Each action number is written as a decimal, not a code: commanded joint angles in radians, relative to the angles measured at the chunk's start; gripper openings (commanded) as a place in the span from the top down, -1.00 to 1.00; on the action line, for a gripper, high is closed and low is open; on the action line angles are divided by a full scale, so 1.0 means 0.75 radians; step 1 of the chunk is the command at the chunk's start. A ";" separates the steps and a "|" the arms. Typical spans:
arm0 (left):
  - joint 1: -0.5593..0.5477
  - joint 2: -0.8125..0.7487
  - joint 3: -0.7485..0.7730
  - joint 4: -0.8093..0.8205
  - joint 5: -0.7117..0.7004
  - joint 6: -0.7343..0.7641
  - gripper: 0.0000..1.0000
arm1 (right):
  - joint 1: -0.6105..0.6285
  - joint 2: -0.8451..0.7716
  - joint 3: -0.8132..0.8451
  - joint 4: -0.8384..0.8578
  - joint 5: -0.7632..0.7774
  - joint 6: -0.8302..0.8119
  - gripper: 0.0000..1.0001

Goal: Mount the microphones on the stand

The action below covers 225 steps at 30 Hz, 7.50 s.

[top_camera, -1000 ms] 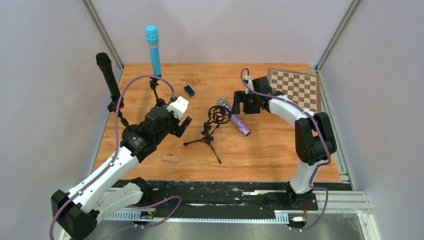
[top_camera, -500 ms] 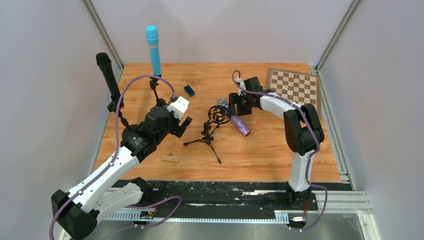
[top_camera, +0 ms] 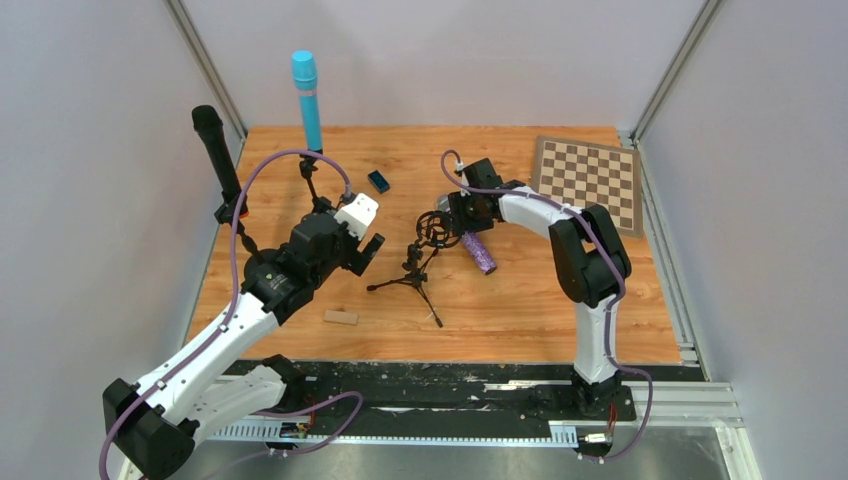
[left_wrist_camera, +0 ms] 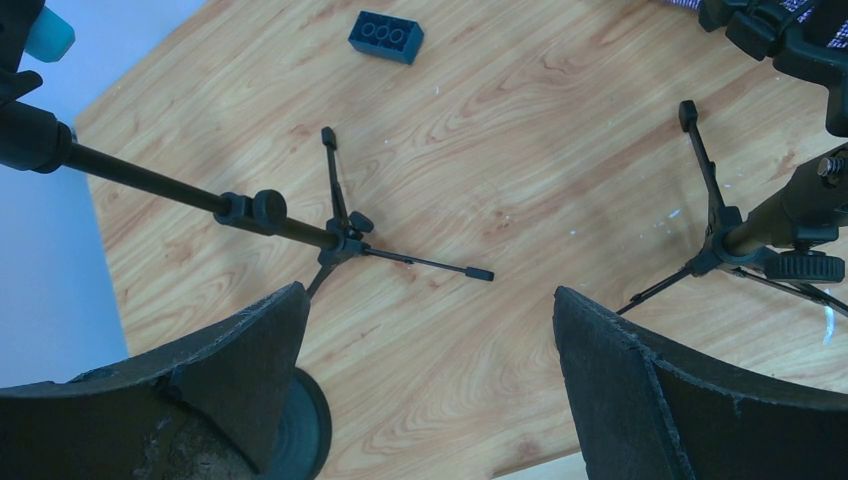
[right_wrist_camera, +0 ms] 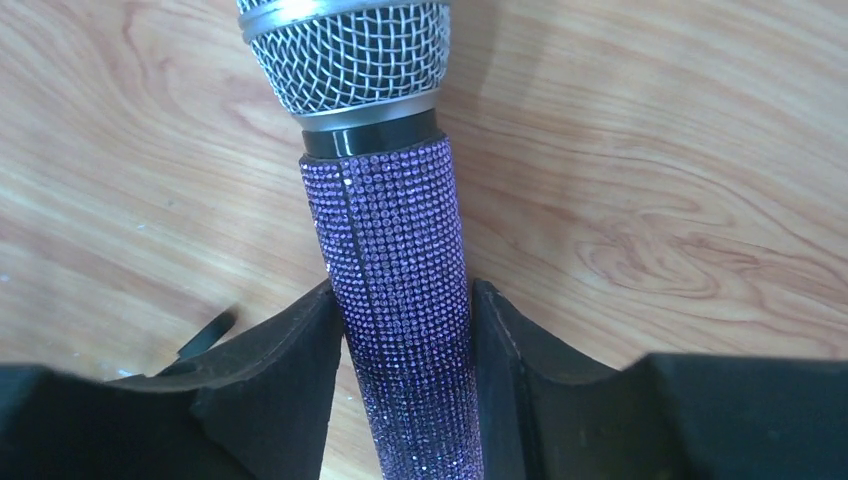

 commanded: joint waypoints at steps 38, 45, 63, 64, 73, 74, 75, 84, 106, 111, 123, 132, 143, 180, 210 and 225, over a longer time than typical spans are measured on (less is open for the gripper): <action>-0.007 0.010 0.010 0.028 0.028 0.008 -1.00 | -0.101 -0.180 -0.088 -0.148 0.269 -0.128 -0.77; -0.007 0.012 0.008 0.030 0.032 0.007 -1.00 | -0.102 -0.101 -0.001 -0.222 0.195 -0.178 -0.31; -0.008 0.017 0.006 0.034 0.027 0.008 -1.00 | -0.102 -0.026 0.053 -0.266 0.349 -0.117 1.00; -0.007 0.019 0.006 0.034 0.028 0.008 -1.00 | -0.102 -0.043 0.048 -0.261 0.351 -0.118 1.00; -0.007 0.030 0.007 0.030 0.030 0.013 -1.00 | -0.101 -0.301 -0.094 -0.102 0.262 -0.109 1.00; -0.008 0.031 0.008 0.029 0.030 0.011 -1.00 | -0.100 -0.332 -0.114 -0.075 0.249 -0.109 1.00; -0.008 0.035 0.009 0.030 0.027 0.011 -1.00 | -0.100 -0.362 -0.131 -0.059 0.244 -0.107 1.00; -0.008 0.046 0.029 0.004 0.030 -0.020 -1.00 | -0.101 -0.678 -0.296 0.142 0.079 -0.120 1.00; 0.122 0.073 0.261 -0.043 0.498 -0.221 -1.00 | -0.101 -1.281 -0.650 0.648 -0.304 -0.062 1.00; 0.219 0.110 0.347 -0.009 0.755 -0.325 -1.00 | -0.100 -1.327 -0.695 0.736 -0.374 -0.077 1.00; 0.275 0.276 0.480 0.050 1.088 -0.327 -1.00 | -0.100 -1.346 -0.763 0.965 -0.546 -0.060 1.00; 0.273 0.164 0.226 0.200 0.996 -0.313 -1.00 | -0.101 -1.389 -0.966 1.503 -0.658 0.055 1.00; 0.270 0.170 0.212 0.188 0.984 -0.304 -1.00 | -0.101 -1.166 -0.842 1.799 -0.958 0.246 1.00; 0.187 0.158 0.192 0.120 0.737 -0.140 -1.00 | -0.018 -0.658 -0.846 2.667 -0.659 0.479 1.00; 0.129 0.177 0.187 0.100 0.664 -0.108 -1.00 | -0.032 -0.598 -0.980 2.731 -0.580 0.430 1.00; 0.120 0.182 0.187 0.095 0.655 -0.101 -1.00 | -0.035 -0.718 -1.016 2.550 -0.600 0.356 1.00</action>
